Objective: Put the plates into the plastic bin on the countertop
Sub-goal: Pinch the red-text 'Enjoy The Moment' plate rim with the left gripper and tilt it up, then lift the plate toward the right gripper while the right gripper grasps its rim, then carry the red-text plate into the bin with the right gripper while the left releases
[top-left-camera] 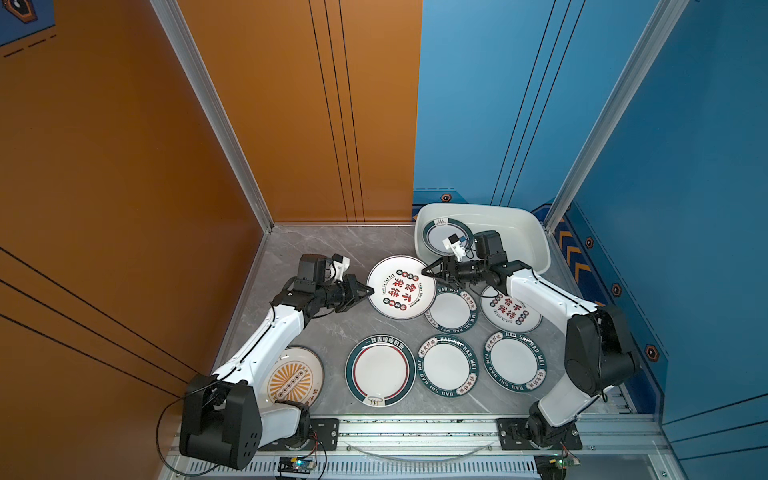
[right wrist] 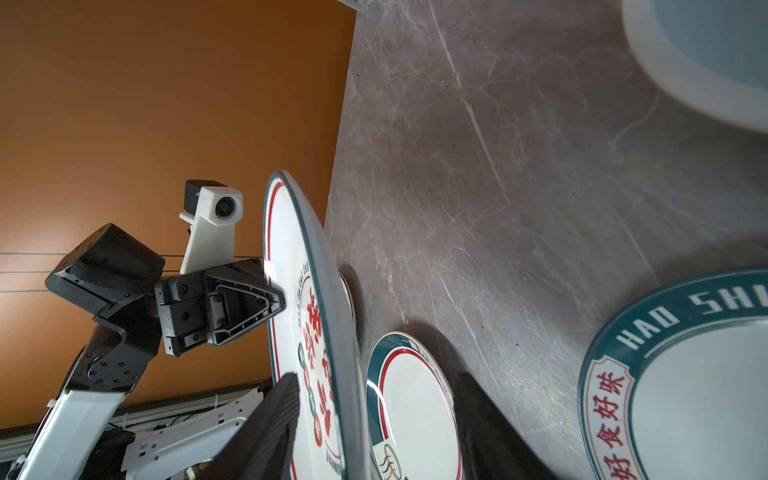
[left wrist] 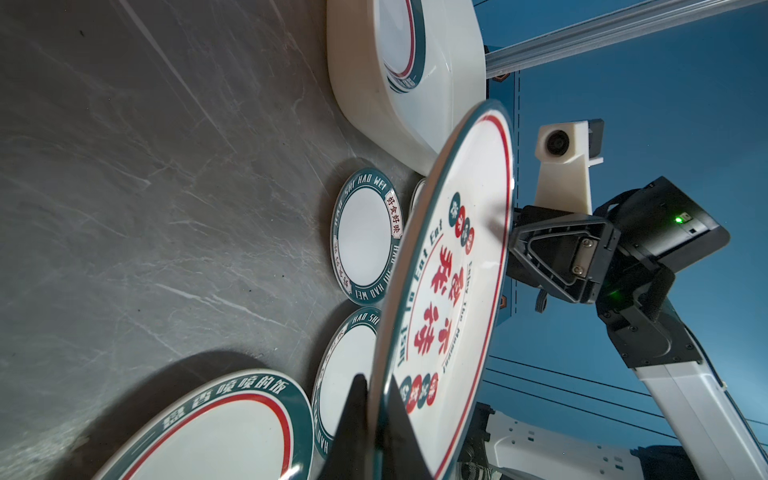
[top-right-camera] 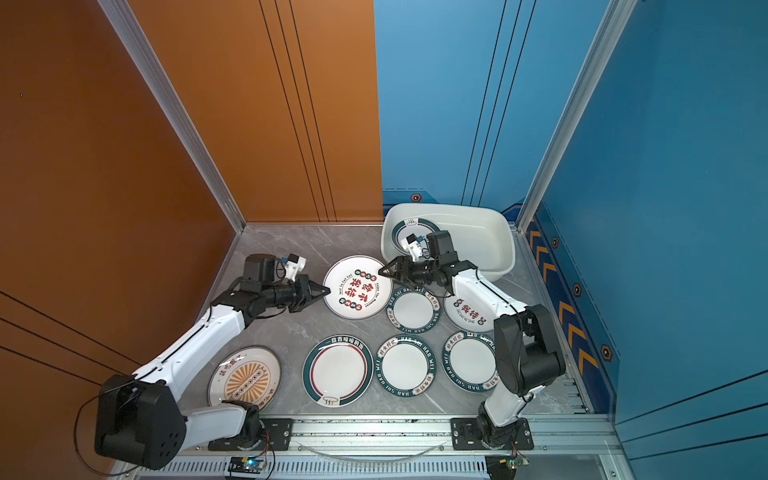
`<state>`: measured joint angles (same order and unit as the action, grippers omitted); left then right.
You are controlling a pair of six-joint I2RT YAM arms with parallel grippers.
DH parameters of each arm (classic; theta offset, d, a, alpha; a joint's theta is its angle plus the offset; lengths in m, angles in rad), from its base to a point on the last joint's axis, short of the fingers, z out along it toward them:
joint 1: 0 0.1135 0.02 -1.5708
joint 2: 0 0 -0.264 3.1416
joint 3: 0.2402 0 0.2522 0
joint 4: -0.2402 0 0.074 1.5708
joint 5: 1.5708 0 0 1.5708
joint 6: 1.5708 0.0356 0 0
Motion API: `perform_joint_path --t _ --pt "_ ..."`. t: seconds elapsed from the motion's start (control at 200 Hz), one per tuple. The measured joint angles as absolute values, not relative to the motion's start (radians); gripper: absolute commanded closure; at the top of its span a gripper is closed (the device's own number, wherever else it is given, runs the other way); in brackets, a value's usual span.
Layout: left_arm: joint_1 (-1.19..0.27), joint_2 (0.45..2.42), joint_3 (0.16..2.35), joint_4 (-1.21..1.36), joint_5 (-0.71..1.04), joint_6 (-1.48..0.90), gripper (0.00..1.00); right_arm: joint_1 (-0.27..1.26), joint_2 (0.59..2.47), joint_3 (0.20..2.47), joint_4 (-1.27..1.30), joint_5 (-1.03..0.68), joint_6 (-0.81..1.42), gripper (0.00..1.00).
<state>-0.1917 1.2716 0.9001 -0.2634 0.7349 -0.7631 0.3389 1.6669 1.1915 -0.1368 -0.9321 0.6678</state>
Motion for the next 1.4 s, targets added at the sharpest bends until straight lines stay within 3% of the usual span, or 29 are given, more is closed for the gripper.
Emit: perform_joint_path --t 0.1,0.385,0.541,0.826,0.981,1.031,1.121,1.397 --pt "-0.196 1.289 0.913 -0.267 0.735 -0.761 1.0 0.346 1.668 1.192 -0.134 -0.947 0.672 0.53" --pt "-0.205 1.343 0.979 -0.303 0.735 -0.723 1.0 0.357 1.685 1.19 -0.119 -0.973 0.669 0.89" --pt "-0.208 1.344 0.988 -0.312 0.73 -0.711 0.96 0.355 1.686 1.185 -0.118 -0.975 0.67 0.99" --pt "-0.223 1.351 0.989 -0.331 0.718 -0.696 0.67 0.357 1.687 1.185 -0.12 -0.972 0.67 1.0" --pt "-0.224 1.334 0.992 -0.379 0.693 -0.673 0.45 0.344 1.686 1.185 -0.128 -0.952 0.671 1.0" --pt "-0.224 1.321 1.001 -0.402 0.682 -0.659 0.35 0.332 1.686 1.187 -0.14 -0.938 0.67 1.0" --pt "-0.223 1.287 1.01 -0.424 0.665 -0.644 0.0 0.307 1.686 1.197 -0.175 -0.912 0.67 1.0" --pt "-0.212 1.136 0.95 -0.443 0.585 -0.628 0.02 0.198 1.69 1.324 -0.264 -0.847 0.67 1.0"
